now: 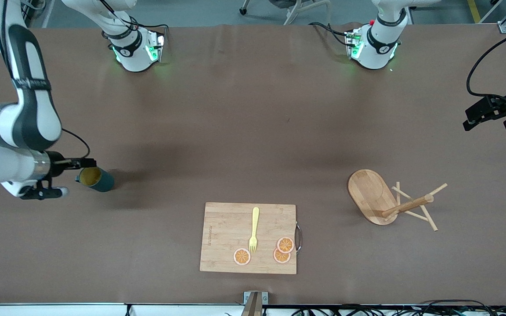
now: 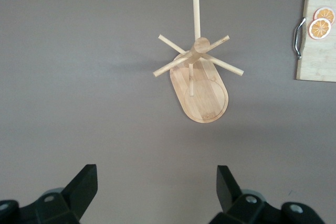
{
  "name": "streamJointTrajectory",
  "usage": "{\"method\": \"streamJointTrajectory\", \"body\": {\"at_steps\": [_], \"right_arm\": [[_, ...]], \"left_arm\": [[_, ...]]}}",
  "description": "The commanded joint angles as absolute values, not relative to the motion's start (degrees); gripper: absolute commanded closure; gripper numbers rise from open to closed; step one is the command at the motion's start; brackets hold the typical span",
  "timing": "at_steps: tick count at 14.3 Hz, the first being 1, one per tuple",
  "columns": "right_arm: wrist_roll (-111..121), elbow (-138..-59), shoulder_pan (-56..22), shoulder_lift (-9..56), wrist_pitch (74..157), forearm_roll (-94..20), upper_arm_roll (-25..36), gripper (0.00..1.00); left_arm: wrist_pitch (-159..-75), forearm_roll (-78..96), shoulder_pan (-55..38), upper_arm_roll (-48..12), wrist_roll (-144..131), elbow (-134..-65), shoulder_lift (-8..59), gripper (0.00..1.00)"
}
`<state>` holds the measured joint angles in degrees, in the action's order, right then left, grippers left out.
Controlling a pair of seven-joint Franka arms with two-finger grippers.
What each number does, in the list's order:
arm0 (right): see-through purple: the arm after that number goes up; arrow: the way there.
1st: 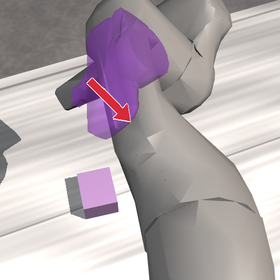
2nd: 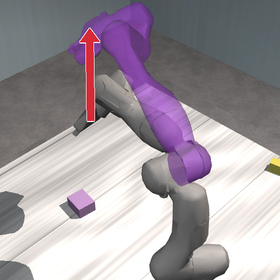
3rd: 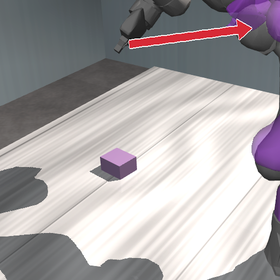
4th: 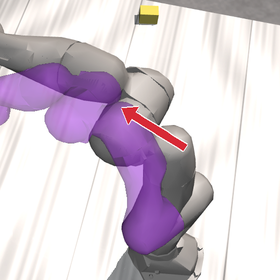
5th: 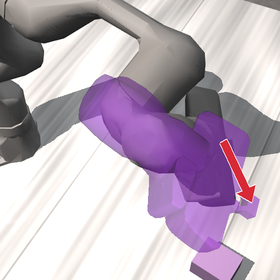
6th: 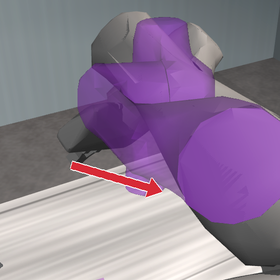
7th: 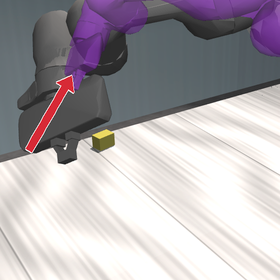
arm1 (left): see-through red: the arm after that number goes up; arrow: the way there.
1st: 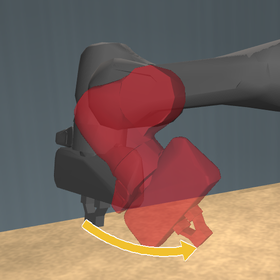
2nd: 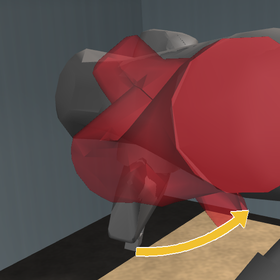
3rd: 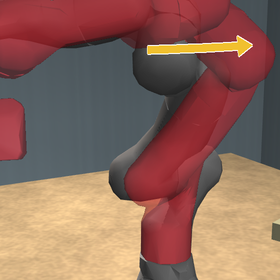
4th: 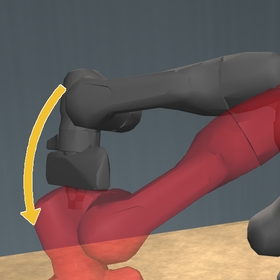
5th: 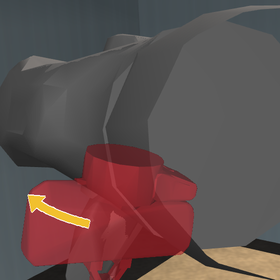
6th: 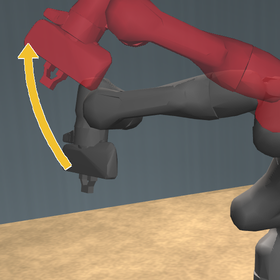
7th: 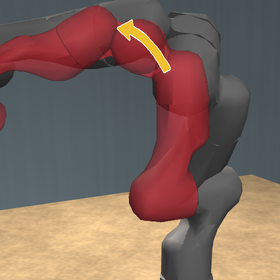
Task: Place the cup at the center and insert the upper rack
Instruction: 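Reach down to the teal mug and grasp its rim with the right gripper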
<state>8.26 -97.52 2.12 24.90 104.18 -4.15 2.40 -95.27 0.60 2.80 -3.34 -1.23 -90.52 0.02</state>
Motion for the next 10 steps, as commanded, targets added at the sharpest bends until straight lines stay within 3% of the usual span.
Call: {"method": "streamJointTrajectory", "body": {"at_steps": [1, 9, 10], "right_arm": [[8.35, -100.81, 2.37, 25.30, 109.32, -5.18, 1.93, 0.00], [8.88, -100.90, 0.36, 30.85, 114.87, -5.10, 1.93, 0.00], [8.88, -100.90, 0.26, 30.94, 115.05, -5.10, 1.93, 0.05]], "left_arm": [[-94.83, 1.32, 2.99, -3.43, -0.97, -90.18, -0.26, 0.00], [-94.83, 1.41, 2.99, -3.43, -0.97, -90.26, -0.26, 0.00], [-94.75, 1.32, 3.08, -3.43, -0.97, -90.26, -0.26, 0.00]]}}
